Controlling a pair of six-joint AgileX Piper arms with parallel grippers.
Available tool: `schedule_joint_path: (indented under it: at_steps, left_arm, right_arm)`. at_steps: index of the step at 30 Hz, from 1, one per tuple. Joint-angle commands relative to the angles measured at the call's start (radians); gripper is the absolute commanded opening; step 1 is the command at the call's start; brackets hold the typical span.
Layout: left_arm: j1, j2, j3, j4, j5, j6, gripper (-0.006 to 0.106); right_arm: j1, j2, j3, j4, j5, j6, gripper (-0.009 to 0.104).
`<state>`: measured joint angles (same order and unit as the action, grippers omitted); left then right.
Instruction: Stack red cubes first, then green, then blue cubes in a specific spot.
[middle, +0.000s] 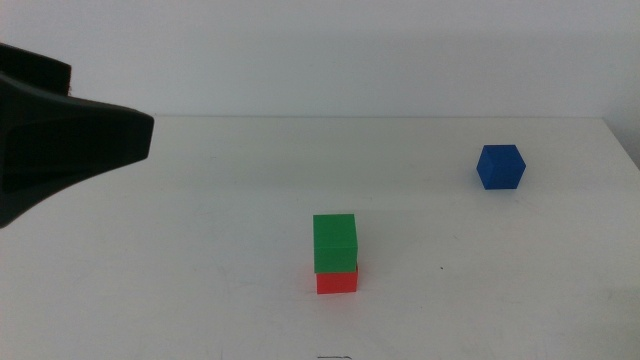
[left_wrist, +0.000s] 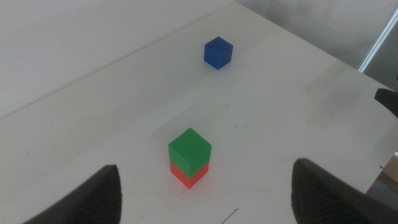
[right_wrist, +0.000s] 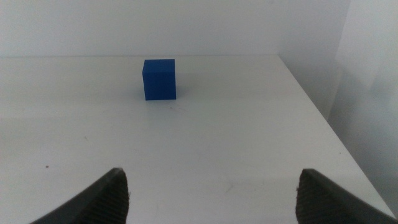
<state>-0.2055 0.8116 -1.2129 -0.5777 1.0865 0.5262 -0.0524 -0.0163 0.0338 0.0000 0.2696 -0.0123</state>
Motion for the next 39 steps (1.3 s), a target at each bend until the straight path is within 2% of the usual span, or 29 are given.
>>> schedule_joint_path:
  at_steps: [1,7,10,11,13,15,18,21,23,28,30,39]
  left_arm:
    - [-0.002,-0.001,-0.023,-0.044,-0.053,0.002,0.094]
    - [-0.002,-0.001,-0.023,-0.044,-0.053,0.002,0.094]
    - [-0.002,-0.001,-0.023,-0.044,-0.053,0.002,0.094]
    - [-0.002,-0.001,-0.023,-0.044,-0.053,0.002,0.094]
    - [-0.002,-0.001,-0.023,-0.044,-0.053,0.002,0.094]
    - [-0.002,-0.001,-0.023,-0.044,-0.053,0.002,0.094]
    - [-0.002,-0.001,-0.023,-0.044,-0.053,0.002,0.094]
    - [-0.002,-0.001,-0.023,-0.044,-0.053,0.002,0.094]
    - [-0.002,-0.001,-0.023,-0.044,-0.053,0.002,0.094]
    - [-0.002,-0.001,-0.023,-0.044,-0.053,0.002,0.094]
    - [-0.002,-0.001,-0.023,-0.044,-0.053,0.002,0.094]
    - [-0.002,-0.001,-0.023,-0.044,-0.053,0.002,0.094]
  right_arm:
    - [-0.005,-0.016,-0.023,0.0,-0.105,-0.004,0.094]
    - [-0.005,-0.016,-0.023,0.028,-0.159,-0.004,0.094]
    - [-0.005,-0.016,-0.023,0.028,-0.159,-0.004,0.094]
    - [-0.005,-0.016,-0.023,0.0,-0.191,-0.02,0.094]
    - [-0.005,-0.016,-0.023,-0.016,-0.2,-0.038,0.094]
    - [-0.005,-0.012,-0.028,0.0,-0.187,-0.028,0.094]
    - [-0.001,0.064,-0.104,0.081,-0.127,-0.005,0.094]
    - [-0.001,0.188,-0.209,0.101,-0.055,-0.033,0.094]
    - [-0.001,0.292,-0.298,0.107,0.05,-0.061,0.094]
    - [-0.001,0.596,-0.571,0.219,0.353,-0.08,0.094]
    - [-0.001,0.68,-0.663,0.229,0.415,-0.08,0.094]
    - [-0.001,0.903,-0.756,0.234,0.377,-0.08,0.094]
